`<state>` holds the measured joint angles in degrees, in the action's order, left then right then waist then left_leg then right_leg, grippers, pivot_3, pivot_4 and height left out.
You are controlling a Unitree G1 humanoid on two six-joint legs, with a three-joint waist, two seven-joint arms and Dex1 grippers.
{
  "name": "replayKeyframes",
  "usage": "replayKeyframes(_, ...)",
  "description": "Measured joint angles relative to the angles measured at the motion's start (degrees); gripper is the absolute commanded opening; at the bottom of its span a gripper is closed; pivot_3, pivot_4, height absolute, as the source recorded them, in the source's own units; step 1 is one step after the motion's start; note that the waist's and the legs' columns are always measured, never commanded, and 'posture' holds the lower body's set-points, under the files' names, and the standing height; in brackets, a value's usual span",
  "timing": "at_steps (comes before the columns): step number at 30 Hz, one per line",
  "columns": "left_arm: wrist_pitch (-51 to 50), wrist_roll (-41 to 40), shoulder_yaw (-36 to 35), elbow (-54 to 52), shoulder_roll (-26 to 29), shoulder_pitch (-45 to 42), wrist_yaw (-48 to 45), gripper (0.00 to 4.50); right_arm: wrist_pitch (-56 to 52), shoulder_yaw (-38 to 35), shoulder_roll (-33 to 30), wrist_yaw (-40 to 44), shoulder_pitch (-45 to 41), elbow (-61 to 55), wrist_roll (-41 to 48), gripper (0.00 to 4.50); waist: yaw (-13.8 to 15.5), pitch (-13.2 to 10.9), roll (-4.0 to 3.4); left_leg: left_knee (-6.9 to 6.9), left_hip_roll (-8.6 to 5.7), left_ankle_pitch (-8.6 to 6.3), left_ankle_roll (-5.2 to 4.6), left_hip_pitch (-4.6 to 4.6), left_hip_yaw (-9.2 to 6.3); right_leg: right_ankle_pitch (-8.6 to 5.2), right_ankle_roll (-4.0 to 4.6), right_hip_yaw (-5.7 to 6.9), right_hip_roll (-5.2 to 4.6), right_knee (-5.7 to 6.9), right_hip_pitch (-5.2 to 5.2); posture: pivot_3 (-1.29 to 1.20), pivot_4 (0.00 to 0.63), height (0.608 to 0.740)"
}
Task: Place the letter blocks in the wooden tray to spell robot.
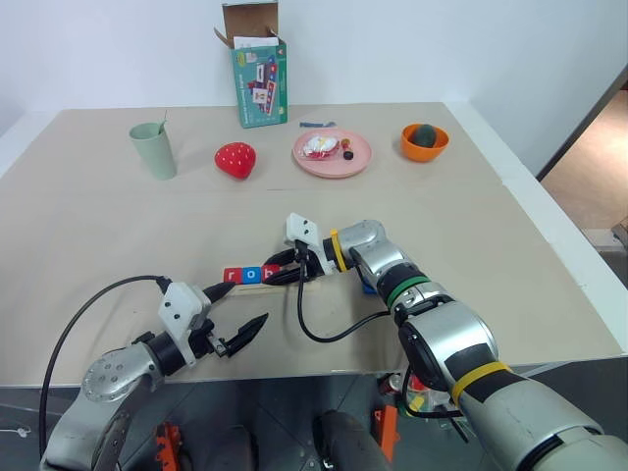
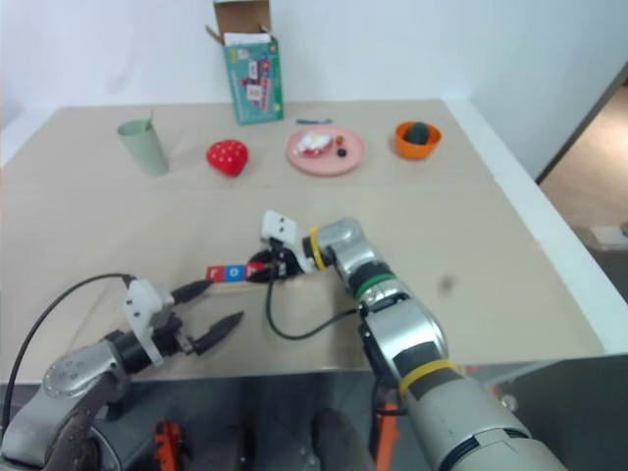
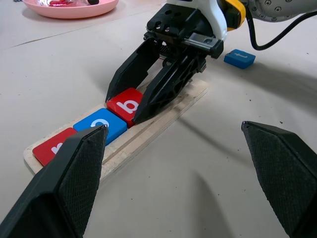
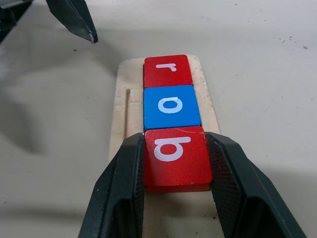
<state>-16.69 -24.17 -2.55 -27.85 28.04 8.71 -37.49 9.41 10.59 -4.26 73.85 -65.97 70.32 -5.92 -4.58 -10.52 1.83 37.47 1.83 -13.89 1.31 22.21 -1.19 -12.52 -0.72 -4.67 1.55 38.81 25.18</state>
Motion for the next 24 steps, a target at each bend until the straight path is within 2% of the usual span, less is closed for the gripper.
replayKeyframes(3, 0.01, 0.08, 0.10, 0.04, 0.00, -0.01, -0.08, 4.50, -1.25, -0.47, 0.00, 0.41, 0.00, 0.00, 0.65, 1.75, 0.00, 0.00, 0.00, 0.00, 0.00, 0.00, 0.00, 0.02, 0.00, 0.00, 0.00, 0.00, 0.00, 0.00, 0.02, 0.00, 0.150, 0.740)
replayKeyframes(4, 0.01, 0.11, 0.12, 0.04, 0.00, -0.01, -0.12, 4.50, -1.48, -0.55, -0.05, 0.90, 0.00, 0.00, 0.76, 2.06, 0.00, 0.00, 0.00, 0.00, 0.00, 0.00, 0.00, 0.02, 0.00, 0.00, 0.00, 0.00, 0.00, 0.00, 0.01, 0.00, 0.150, 0.740)
replayKeyframes(6, 0.01, 0.17, 0.17, 0.04, 0.00, -0.01, -0.18, 4.50, -1.99, -0.79, -0.07, 1.56, 0.00, 0.00, 1.19, 2.94, 0.00, 0.00, 0.00, 0.00, 0.00, 0.00, 0.00, 0.03, 0.00, 0.00, 0.00, 0.00, 0.01, 0.00, 0.02, 0.00, 0.150, 0.740)
replayKeyframes(7, 0.01, 0.17, 0.18, 0.04, 0.00, -0.01, -0.18, 4.50, -1.99, -0.81, -0.07, 1.57, 0.00, 0.00, 1.19, 2.94, 0.00, 0.00, 0.00, 0.00, 0.00, 0.00, 0.00, 0.03, 0.00, 0.00, 0.00, 0.00, 0.01, 0.00, 0.02, 0.00, 0.150, 0.740)
replayKeyframes(11, 0.03, 0.57, 0.33, 0.09, 0.00, -0.01, -0.52, 4.50, -1.24, -1.24, -0.29, 3.46, 0.04, -1.66, 2.32, 4.47, 0.00, 0.00, 0.00, 0.00, 0.00, 0.00, 0.00, 0.06, -0.01, 0.00, 0.00, 0.01, 0.00, 0.00, 0.04, 0.00, 0.150, 0.740)
replayKeyframes(19, 0.03, 0.60, 0.34, 0.08, 0.00, -0.01, -0.51, 4.50, -1.14, -1.85, -0.84, 2.74, 0.09, -1.67, 2.95, 4.47, 0.00, 0.00, 0.00, 0.00, 0.00, 0.00, 0.00, 0.07, -0.01, 0.00, 0.00, 0.01, 0.00, 0.00, 0.04, 0.00, 0.150, 0.740)
replayKeyframes(24, 0.06, 0.52, 0.34, -0.08, 0.34, -0.54, -1.23, 4.50, -6.87, -5.75, -2.92, 3.39, -0.07, -6.62, 7.60, 4.47, 0.05, -0.02, -0.02, 0.00, -0.01, 0.00, 0.00, 0.13, -0.02, 0.00, 0.00, 0.02, -0.01, -0.01, 0.07, 0.00, 0.150, 0.740)
